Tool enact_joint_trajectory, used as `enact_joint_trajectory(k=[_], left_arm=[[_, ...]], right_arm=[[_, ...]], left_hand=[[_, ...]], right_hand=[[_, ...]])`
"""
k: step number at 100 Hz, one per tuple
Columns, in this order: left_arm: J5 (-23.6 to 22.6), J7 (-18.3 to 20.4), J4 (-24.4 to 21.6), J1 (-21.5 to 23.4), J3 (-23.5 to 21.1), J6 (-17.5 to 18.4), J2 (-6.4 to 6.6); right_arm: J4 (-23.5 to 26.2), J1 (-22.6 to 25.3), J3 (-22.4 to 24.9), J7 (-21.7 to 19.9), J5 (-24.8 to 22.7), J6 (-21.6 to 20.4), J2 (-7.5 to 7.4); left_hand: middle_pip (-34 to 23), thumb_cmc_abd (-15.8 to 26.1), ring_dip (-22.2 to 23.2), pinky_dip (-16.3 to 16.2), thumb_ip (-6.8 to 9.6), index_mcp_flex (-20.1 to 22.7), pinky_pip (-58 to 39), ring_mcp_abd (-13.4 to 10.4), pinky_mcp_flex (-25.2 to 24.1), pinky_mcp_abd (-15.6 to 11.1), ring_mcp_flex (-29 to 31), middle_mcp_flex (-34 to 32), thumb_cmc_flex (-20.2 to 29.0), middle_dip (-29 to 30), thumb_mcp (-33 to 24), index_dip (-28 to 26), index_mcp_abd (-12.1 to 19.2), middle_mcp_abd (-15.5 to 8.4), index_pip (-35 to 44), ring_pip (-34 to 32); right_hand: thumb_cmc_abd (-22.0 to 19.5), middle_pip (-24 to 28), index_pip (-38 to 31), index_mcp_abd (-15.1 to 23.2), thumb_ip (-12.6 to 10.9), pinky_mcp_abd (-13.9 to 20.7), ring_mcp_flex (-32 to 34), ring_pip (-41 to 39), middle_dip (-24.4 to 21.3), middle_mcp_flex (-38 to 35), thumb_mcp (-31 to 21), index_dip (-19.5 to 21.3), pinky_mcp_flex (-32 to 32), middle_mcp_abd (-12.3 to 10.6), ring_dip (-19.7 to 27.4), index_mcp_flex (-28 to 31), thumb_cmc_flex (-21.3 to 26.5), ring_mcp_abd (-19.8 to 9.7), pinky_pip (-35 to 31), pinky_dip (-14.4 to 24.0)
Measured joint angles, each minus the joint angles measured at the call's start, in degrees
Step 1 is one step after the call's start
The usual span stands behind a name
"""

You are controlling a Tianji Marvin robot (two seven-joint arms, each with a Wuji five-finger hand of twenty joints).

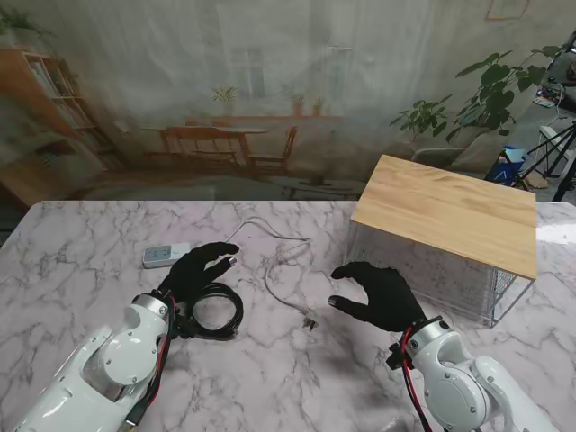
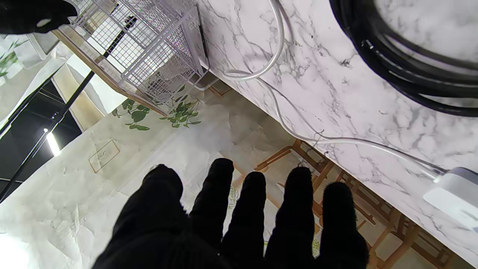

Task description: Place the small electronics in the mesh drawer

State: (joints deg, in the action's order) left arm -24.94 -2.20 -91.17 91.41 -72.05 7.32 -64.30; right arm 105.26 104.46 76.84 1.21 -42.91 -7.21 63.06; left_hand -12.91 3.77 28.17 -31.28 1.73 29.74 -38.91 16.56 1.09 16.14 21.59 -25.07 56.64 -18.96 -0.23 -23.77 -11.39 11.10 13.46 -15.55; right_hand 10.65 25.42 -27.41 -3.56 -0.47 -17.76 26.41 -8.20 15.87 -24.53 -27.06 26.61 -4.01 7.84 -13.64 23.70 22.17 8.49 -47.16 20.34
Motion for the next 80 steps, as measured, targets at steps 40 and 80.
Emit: enact_joint_trajectory(k=[40, 80], left_arm=[[-1.09, 0.08, 0.09, -0.47, 0.76, 0.16, 0.1], [-1.24, 0.63, 0.57, -1.24, 1.76, -0.4, 0.18]], right_arm=[[0.1, 3.06, 3.69, -0.51, -9.61, -2.04, -1.48], [-3.82, 1.04, 2.83, 0.43, -12.34, -0.47, -1.79]], left_hand=[[0.0, 0.0, 0.0, 0.0, 0.0, 0.0, 0.0, 0.0, 0.0, 0.0, 0.0, 0.0, 0.0, 0.0, 0.0, 0.0, 0.0, 0.0, 0.0, 0.0], [0.0, 0.0, 0.0, 0.0, 0.0, 0.0, 0.0, 0.0, 0.0, 0.0, 0.0, 0.0, 0.0, 0.0, 0.0, 0.0, 0.0, 0.0, 0.0, 0.0]], right_hand=[[-0.03, -25.14, 15.27, -7.32, 0.0, 10.98, -10.15, 4.19, -14.0, 2.05, 0.01, -15.57, 3.73, 3.06, 10.96, -3.37, 0.0, -3.46, 11.49, -16.92], [-2.33, -26.32, 17.74, -7.0, 0.54, 13.67, -14.24, 4.24, -15.21, 6.82, 0.83, -16.63, 6.75, 1.9, 11.55, -11.52, -1.93, -4.83, 18.57, -20.57]])
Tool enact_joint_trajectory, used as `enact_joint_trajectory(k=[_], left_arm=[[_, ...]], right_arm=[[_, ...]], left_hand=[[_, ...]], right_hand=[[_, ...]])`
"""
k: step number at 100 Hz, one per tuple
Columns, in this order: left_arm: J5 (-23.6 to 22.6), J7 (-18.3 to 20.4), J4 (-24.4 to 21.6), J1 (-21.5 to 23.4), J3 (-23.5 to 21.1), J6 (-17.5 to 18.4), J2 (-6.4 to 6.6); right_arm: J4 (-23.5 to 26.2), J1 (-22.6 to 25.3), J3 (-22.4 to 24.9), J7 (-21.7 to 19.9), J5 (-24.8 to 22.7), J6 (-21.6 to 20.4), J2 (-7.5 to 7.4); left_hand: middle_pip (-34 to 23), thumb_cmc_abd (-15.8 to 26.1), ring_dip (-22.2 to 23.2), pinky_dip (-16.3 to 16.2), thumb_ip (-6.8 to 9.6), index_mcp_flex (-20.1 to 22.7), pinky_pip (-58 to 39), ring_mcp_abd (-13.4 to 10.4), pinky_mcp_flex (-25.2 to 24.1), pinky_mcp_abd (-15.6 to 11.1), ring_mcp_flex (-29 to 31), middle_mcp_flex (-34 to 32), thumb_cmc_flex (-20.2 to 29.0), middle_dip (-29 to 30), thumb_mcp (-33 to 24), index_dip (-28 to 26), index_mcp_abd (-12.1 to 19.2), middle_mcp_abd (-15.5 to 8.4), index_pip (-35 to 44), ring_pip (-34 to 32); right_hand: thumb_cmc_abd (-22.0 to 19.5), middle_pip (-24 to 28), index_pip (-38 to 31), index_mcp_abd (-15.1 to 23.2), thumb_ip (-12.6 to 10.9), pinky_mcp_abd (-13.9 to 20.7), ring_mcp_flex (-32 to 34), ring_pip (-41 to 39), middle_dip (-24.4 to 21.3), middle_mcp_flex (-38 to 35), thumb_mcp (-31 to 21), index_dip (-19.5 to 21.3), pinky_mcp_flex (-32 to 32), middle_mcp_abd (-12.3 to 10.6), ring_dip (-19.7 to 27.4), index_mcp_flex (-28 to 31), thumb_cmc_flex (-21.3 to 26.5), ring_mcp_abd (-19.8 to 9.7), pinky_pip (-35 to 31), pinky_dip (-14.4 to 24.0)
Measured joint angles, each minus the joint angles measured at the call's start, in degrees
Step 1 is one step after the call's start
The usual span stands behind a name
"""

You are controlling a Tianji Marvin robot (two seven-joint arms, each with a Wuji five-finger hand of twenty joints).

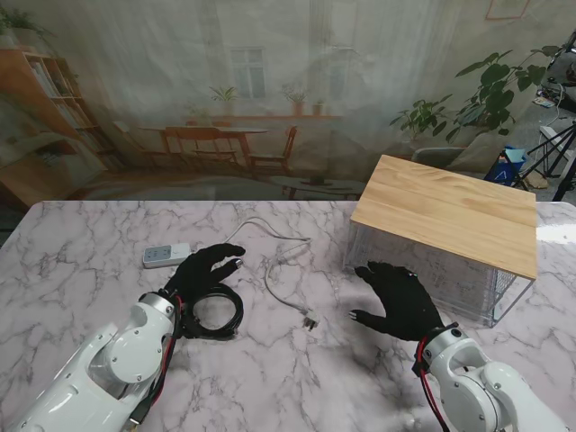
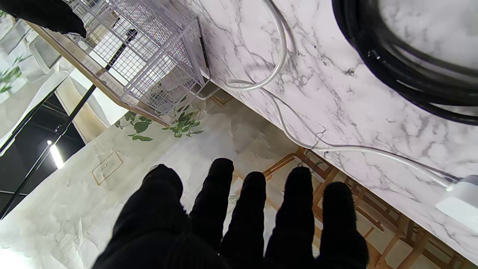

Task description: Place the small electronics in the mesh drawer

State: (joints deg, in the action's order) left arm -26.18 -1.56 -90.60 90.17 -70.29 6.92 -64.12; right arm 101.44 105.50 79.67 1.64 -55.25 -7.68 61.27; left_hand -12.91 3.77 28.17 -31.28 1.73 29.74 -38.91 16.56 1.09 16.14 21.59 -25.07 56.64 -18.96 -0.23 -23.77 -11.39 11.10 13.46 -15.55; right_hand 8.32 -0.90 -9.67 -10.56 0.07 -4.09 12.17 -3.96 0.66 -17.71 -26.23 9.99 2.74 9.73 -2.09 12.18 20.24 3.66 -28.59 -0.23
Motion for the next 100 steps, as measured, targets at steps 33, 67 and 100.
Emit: enact_joint_trajectory(k=[33, 67, 100], left_arm=[[-0.16, -0.56, 0.09, 0.47, -0.71, 0.39, -0.04], [-0.6, -0.31, 0.6, -0.15, 0.11, 0.32, 0.01], [-0.82, -0.36, 0.77, -0.17, 0.03, 0.36, 0.01]], right_arm=[[-3.14, -4.49, -0.88, -1.25, -1.59, 0.96, -0.39], [-8.2, -9.64, -1.96, -1.45, -1.0, 2.27, -0.6], [-10.7, -11.53, -1.71, -0.66, -1.05, 4.91, -0.53]], left_hand=[[0.0, 0.0, 0.0, 0.0, 0.0, 0.0, 0.0, 0.0, 0.0, 0.0, 0.0, 0.0, 0.0, 0.0, 0.0, 0.0, 0.0, 0.0, 0.0, 0.0], [0.0, 0.0, 0.0, 0.0, 0.0, 0.0, 0.0, 0.0, 0.0, 0.0, 0.0, 0.0, 0.0, 0.0, 0.0, 0.0, 0.0, 0.0, 0.0, 0.0], [0.0, 0.0, 0.0, 0.0, 0.0, 0.0, 0.0, 0.0, 0.0, 0.0, 0.0, 0.0, 0.0, 0.0, 0.0, 0.0, 0.0, 0.0, 0.0, 0.0]], right_hand=[[0.0, 5.62, -2.96, 4.73, 0.01, -4.29, 0.0, 0.0, 4.64, 2.36, 1.42, 5.32, 0.01, -3.26, -0.8, -2.01, -1.01, 0.68, 0.16, 1.56], [0.0, 12.79, -2.96, 4.75, 0.01, -5.37, 0.0, 0.0, 7.78, 5.16, 1.42, 6.58, -0.48, -3.26, -1.4, -1.89, -1.04, 1.1, 0.15, 3.69], [0.0, 15.05, -2.96, 4.75, 0.01, -7.37, 0.18, 0.0, 9.01, 5.17, 1.42, 6.72, -1.46, -3.19, -2.1, -1.8, -1.04, 1.8, 0.55, 5.37]])
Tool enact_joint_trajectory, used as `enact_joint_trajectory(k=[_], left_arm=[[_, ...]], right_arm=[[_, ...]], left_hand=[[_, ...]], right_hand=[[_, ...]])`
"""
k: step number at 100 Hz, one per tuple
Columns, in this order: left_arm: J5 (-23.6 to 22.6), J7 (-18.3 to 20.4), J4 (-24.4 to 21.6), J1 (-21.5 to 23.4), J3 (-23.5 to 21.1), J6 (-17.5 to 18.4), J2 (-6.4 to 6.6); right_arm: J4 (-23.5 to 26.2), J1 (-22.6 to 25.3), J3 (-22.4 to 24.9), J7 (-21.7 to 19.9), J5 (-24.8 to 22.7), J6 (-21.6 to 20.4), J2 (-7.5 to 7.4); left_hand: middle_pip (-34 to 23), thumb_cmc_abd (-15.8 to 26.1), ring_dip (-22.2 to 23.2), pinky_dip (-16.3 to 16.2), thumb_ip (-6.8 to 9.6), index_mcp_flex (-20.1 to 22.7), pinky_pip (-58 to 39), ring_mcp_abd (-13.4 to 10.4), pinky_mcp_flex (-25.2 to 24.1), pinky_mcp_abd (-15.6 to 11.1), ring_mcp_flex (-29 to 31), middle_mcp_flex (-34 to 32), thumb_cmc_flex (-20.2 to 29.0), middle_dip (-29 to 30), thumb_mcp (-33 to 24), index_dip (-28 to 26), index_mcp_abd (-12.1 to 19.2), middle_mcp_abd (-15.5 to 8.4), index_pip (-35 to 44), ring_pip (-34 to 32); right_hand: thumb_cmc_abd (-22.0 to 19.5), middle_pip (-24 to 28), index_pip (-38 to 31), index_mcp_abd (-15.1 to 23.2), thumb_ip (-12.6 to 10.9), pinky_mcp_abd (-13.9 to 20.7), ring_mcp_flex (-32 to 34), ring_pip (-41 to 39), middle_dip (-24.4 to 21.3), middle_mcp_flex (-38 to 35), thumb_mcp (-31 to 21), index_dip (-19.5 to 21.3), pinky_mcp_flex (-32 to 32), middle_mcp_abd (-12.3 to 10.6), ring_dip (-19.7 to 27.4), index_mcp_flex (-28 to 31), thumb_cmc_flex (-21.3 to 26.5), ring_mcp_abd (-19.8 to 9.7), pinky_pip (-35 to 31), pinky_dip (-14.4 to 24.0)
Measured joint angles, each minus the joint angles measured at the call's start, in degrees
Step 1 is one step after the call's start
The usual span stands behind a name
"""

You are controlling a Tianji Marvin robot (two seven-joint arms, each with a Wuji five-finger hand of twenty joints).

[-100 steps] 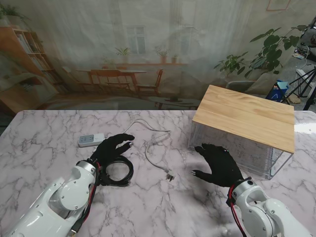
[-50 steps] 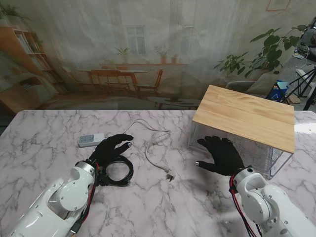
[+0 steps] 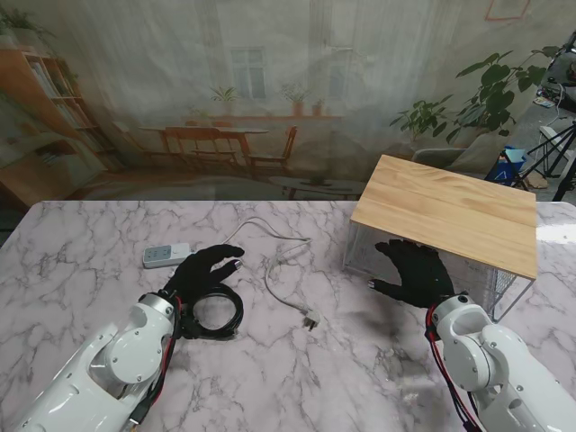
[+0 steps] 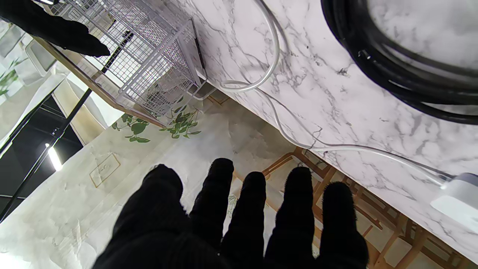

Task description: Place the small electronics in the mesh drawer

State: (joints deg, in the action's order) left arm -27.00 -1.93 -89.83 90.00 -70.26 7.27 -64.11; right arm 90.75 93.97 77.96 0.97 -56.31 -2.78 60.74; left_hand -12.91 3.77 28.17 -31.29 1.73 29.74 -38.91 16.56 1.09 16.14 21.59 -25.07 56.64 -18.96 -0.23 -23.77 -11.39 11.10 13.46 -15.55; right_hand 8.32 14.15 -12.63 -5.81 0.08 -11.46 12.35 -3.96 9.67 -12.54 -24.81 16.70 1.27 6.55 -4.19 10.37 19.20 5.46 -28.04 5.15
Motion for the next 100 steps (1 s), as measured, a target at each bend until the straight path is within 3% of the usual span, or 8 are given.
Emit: enact_joint_trajectory(k=[22, 38, 53, 70, 83, 100], left_arm=[[0.02, -0.01, -0.03, 0.02, 0.0, -0.05, 0.0], [0.02, 0.12, -0.03, 0.01, 0.05, -0.05, 0.02], [0.02, 0.18, 0.0, -0.08, 0.23, -0.12, 0.05], [-0.04, 0.26, 0.06, -0.18, 0.42, -0.24, 0.06], [-0.14, 0.34, 0.13, -0.28, 0.58, -0.32, 0.08], [-0.35, 0.4, 0.24, -0.43, 0.78, -0.38, 0.1]], right_arm=[[-2.75, -2.08, -1.04, -0.23, 0.46, 2.45, -0.03], [-4.8, -3.9, -2.25, 0.2, 0.65, 3.85, -0.04], [-6.18, -5.4, -3.09, 0.44, 0.56, 4.62, -0.03], [-7.52, -7.31, -4.51, -0.46, 0.46, 5.76, -0.13], [-8.57, -8.73, -5.72, -1.52, 0.52, 5.95, -0.31], [-9.7, -9.9, -6.57, -1.5, 1.29, 5.66, -0.34]], left_hand=[[0.0, 0.0, 0.0, -0.01, 0.0, 0.0, 0.0, 0.0, 0.0, 0.0, 0.0, 0.0, 0.0, 0.0, 0.0, 0.0, 0.0, 0.0, 0.0, 0.0], [0.0, 0.0, 0.0, -0.01, 0.0, 0.0, 0.0, 0.0, 0.0, 0.0, 0.0, 0.0, 0.0, 0.0, 0.0, 0.0, 0.0, -0.01, 0.0, 0.0], [0.0, 0.0, 0.0, -0.01, 0.0, 0.0, 0.0, 0.0, 0.0, 0.0, 0.0, 0.0, 0.0, 0.0, 0.0, 0.0, 0.0, -0.01, 0.0, 0.0], [0.0, 0.0, 0.0, -0.01, 0.0, 0.0, 0.0, 0.0, 0.0, 0.0, 0.0, 0.0, 0.0, 0.0, 0.0, 0.0, 0.0, -0.01, 0.0, 0.0], [0.0, 0.0, 0.0, -0.01, 0.0, 0.0, 0.0, 0.0, 0.0, 0.0, 0.0, 0.0, 0.0, 0.0, 0.0, 0.0, 0.0, -0.01, 0.0, 0.0], [0.0, 0.0, 0.0, -0.01, 0.0, 0.0, 0.0, 0.0, 0.0, 0.0, 0.0, 0.0, 0.0, 0.0, 0.0, 0.0, 0.0, -0.01, 0.0, 0.0]], right_hand=[[0.0, 6.15, -3.72, 0.0, 0.0, -3.11, 2.97, -0.19, 2.23, 0.0, -0.03, 4.96, -0.91, 0.75, -2.8, 0.04, 0.0, 1.42, -3.52, 5.35], [0.06, 14.66, -5.01, 0.66, 0.0, -5.56, 7.75, -0.35, 7.53, 0.0, -0.24, 8.6, -2.34, 1.18, -8.99, 0.04, -0.46, 2.25, -13.87, 12.95], [1.31, 19.08, -6.91, 0.89, 0.0, -5.61, 9.97, -8.67, 12.54, 0.0, -1.35, 10.35, -3.81, 1.23, -14.3, 2.08, -0.49, 2.31, -22.14, 18.69], [8.53, 19.9, -11.95, 10.79, 0.01, -8.41, 10.6, -11.53, 14.61, -0.03, -4.94, 13.74, -4.39, 1.24, -16.95, 2.97, 0.66, 2.31, -25.25, 21.21], [11.68, 21.17, -15.79, 13.18, 0.01, -9.5, 12.58, -14.32, 15.76, -0.23, -6.49, 16.52, -5.94, 1.25, -17.84, 2.96, 4.42, 2.3, -27.19, 22.98], [15.75, 22.62, -23.14, 15.42, 0.5, -9.94, 13.43, -17.39, 17.45, -0.91, -22.62, 21.56, -9.09, 0.66, -20.01, 2.56, 5.51, 2.3, -30.77, 27.28]])
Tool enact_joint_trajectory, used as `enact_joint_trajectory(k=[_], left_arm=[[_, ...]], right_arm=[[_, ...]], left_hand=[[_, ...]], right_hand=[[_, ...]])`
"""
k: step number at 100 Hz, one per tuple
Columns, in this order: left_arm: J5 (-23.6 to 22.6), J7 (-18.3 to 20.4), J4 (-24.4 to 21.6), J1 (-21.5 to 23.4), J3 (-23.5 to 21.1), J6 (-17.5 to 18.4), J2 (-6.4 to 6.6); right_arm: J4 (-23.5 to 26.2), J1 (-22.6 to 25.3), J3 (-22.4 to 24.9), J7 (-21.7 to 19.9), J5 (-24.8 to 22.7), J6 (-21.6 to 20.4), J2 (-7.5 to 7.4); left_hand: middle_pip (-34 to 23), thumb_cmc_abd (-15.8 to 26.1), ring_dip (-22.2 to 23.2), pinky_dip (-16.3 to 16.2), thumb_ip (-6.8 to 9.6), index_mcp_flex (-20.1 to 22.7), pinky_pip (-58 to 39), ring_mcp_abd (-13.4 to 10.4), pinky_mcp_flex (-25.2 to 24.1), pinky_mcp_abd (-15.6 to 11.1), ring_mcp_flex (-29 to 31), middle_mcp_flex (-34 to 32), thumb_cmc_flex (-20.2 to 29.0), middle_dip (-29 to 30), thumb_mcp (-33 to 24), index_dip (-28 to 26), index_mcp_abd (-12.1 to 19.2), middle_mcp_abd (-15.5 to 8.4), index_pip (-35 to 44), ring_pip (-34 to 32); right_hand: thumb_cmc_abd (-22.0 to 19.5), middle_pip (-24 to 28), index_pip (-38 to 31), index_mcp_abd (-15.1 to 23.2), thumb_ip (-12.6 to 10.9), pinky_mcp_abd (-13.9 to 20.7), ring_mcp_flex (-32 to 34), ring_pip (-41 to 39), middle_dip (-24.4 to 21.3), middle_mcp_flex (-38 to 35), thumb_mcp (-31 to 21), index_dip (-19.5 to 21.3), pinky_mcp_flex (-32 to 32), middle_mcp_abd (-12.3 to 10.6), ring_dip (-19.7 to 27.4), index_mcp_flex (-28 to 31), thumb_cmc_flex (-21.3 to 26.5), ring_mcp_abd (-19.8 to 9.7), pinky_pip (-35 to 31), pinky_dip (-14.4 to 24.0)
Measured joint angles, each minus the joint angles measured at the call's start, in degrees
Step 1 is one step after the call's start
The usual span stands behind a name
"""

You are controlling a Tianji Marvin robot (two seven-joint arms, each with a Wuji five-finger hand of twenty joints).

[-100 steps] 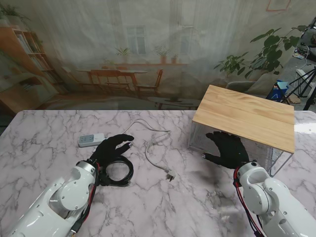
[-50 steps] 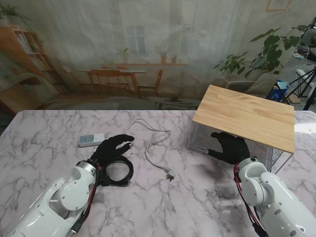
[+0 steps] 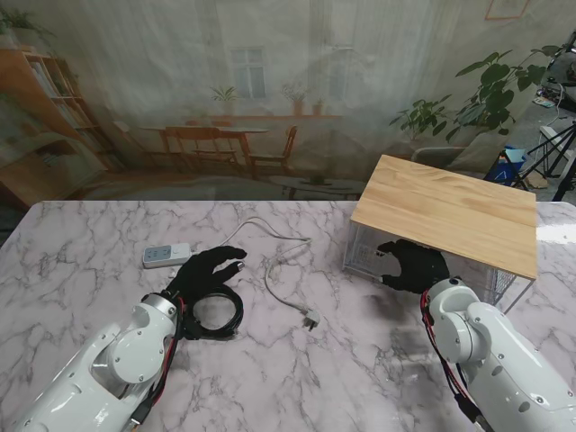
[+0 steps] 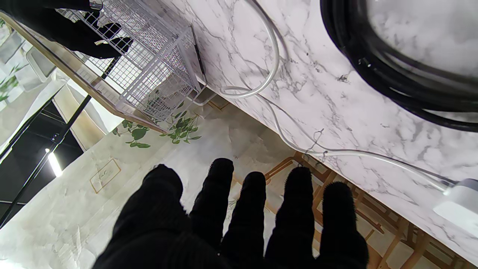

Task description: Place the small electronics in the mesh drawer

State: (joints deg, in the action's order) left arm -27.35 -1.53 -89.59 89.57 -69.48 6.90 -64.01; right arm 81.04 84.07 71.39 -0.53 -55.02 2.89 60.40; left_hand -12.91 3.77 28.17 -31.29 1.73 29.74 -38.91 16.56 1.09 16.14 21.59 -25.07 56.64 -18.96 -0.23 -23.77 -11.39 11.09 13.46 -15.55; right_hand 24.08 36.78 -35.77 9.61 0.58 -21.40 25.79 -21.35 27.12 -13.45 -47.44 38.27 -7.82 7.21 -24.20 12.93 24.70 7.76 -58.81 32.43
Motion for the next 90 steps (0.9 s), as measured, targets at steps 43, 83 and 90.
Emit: enact_joint_trajectory(k=[43, 83, 90], left_arm=[[-0.53, 0.09, 0.18, -0.19, 0.4, -0.25, 0.06], [-0.86, 0.18, 0.36, -0.39, 0.73, -0.46, 0.09], [-0.92, 0.18, 0.42, -0.43, 0.78, -0.46, 0.1]], right_arm=[[2.04, 1.45, 1.26, -2.0, 2.72, -1.47, 0.04], [9.0, 6.8, 3.36, -6.3, 0.93, -3.31, -0.39], [10.36, 7.91, 3.88, -6.9, 0.75, -3.69, -0.47]], left_hand=[[0.0, 0.0, 0.0, 0.0, 0.0, 0.0, 0.0, 0.0, 0.0, 0.0, 0.0, 0.0, 0.0, 0.0, 0.0, -0.01, 0.0, -0.01, 0.0, 0.0], [0.0, 0.0, 0.0, 0.0, 0.0, 0.0, 0.0, 0.0, 0.0, 0.0, 0.0, 0.0, 0.0, 0.0, 0.0, -0.01, 0.0, -0.01, 0.0, 0.0], [0.0, 0.0, 0.0, 0.0, 0.0, 0.0, 0.0, 0.0, 0.0, 0.0, 0.0, 0.0, 0.0, 0.0, 0.0, -0.01, 0.0, -0.01, 0.0, 0.0]], right_hand=[[-1.21, 3.42, -14.26, 8.5, 2.32, -0.75, 3.47, -10.08, 0.93, -3.08, -9.44, 7.12, -8.34, -0.85, -4.68, 3.41, 16.59, -0.29, -8.94, 6.5], [-1.63, 4.62, -14.29, 8.17, 2.6, -0.68, 6.27, -11.46, 1.5, -4.42, -6.84, 6.99, -11.26, -0.85, -5.26, 3.41, 16.59, -0.39, -10.55, 6.75], [-1.63, 4.7, -14.29, 8.16, 3.03, -0.67, 6.28, -11.46, 1.68, -4.43, -6.59, 6.48, -11.67, -0.85, -5.26, 3.41, 16.59, -0.39, -10.58, 6.75]])
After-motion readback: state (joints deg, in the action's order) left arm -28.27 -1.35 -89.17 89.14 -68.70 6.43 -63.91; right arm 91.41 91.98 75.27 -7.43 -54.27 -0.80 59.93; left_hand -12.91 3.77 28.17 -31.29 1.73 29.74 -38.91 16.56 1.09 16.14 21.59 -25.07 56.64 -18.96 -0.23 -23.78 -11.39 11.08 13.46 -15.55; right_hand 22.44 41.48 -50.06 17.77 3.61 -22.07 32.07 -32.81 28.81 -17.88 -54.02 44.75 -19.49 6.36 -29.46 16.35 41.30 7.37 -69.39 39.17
